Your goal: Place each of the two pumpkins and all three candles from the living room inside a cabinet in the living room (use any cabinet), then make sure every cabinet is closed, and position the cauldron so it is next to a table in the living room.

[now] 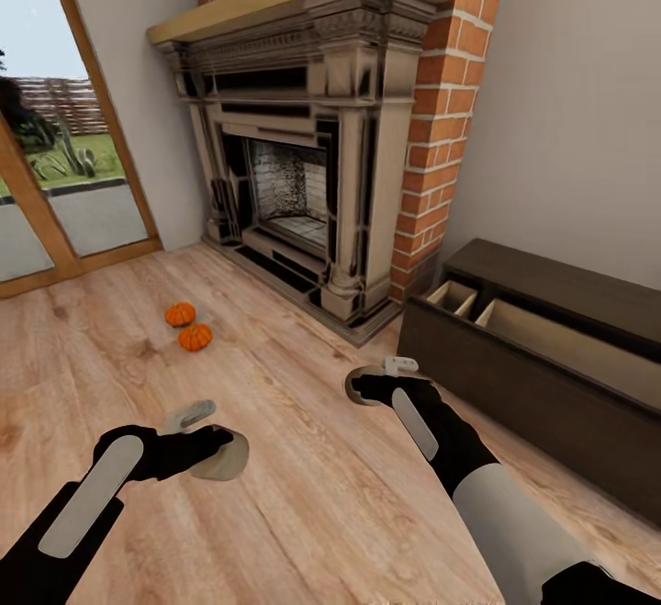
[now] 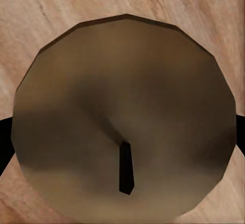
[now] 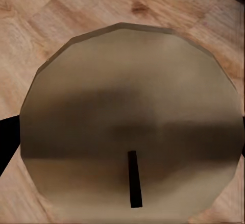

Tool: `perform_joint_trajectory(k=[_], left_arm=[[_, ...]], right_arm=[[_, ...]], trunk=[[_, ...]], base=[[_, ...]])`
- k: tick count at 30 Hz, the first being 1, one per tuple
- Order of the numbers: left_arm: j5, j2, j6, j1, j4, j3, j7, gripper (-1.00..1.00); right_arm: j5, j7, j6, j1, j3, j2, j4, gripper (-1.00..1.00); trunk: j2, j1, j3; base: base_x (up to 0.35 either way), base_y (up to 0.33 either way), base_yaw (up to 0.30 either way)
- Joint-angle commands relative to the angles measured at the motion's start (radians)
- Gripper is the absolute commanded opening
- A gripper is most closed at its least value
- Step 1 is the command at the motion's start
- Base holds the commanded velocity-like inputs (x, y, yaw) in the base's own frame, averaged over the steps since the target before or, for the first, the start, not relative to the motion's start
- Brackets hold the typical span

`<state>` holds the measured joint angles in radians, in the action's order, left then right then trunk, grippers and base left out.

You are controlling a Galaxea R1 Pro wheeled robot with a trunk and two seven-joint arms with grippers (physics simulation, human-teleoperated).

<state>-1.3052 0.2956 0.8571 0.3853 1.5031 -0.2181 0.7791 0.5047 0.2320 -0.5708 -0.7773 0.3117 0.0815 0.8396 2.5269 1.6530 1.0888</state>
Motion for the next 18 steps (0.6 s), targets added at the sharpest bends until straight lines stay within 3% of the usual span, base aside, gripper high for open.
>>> perform_joint_trajectory(k=[1, 18], left_arm=[[-0.010, 0.001, -0.001, 0.001, 0.002, -0.001, 0.011, -1.00], [-0.010, 0.001, -0.001, 0.001, 0.002, -0.001, 0.009, -1.00]], right_arm=[[0.011, 0.009, -0.001, -0.001, 0.003, 0.000, 0.001, -1.00], [0.011, 0.009, -0.001, -0.001, 0.003, -0.001, 0.001, -1.00]], trunk=[[0.000, 0.000, 0.001], [0.000, 0.000, -0.003]], base=[[0.000, 0.000, -0.291], [0.000, 0.000, -0.291]])
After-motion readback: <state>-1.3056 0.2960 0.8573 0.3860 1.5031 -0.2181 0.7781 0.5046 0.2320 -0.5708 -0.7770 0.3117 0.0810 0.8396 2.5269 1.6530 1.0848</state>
